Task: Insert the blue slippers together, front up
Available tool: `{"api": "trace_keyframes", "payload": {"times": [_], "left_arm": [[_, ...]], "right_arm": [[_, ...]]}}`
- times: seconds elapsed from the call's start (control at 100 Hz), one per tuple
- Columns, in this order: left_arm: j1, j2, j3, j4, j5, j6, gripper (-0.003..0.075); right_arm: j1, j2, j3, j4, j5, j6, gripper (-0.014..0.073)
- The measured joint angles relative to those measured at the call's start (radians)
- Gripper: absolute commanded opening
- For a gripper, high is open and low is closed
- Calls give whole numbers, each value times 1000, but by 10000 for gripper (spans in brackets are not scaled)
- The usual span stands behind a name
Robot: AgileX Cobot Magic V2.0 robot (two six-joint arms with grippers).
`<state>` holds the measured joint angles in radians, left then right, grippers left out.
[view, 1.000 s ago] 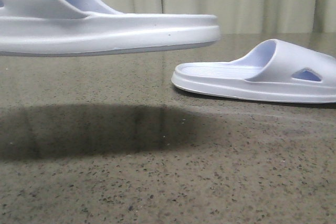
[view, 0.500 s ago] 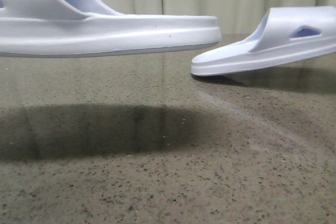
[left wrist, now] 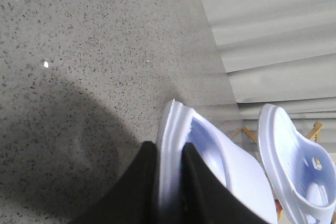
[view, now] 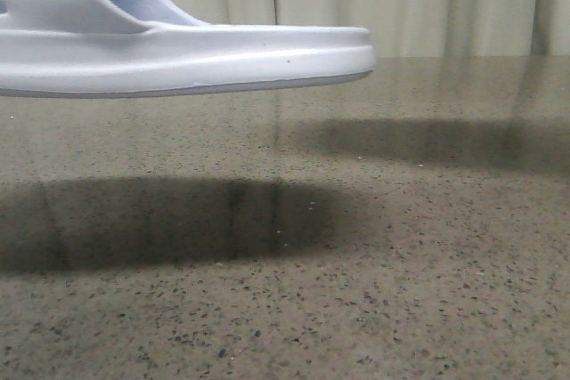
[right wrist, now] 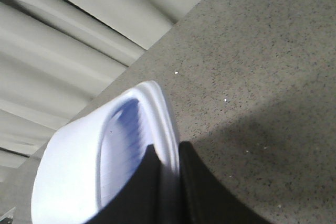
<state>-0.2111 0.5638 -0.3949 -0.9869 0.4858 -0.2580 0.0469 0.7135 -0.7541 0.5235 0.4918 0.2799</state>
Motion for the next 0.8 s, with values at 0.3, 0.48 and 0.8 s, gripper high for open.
{"api": "trace_keyframes", "payload": {"times": [0.3,0.48,0.8], "left_arm": [[0,0,0,-3,1,0,16],[0,0,0,-38,14,13,16],[0,0,0,-148,28,110,16]], "right_arm": [[0,-117,0,94,177,-57,-107],[0,-120,0,210,243,-166,-107],[0,-120,0,227,271,-203,-107]]}}
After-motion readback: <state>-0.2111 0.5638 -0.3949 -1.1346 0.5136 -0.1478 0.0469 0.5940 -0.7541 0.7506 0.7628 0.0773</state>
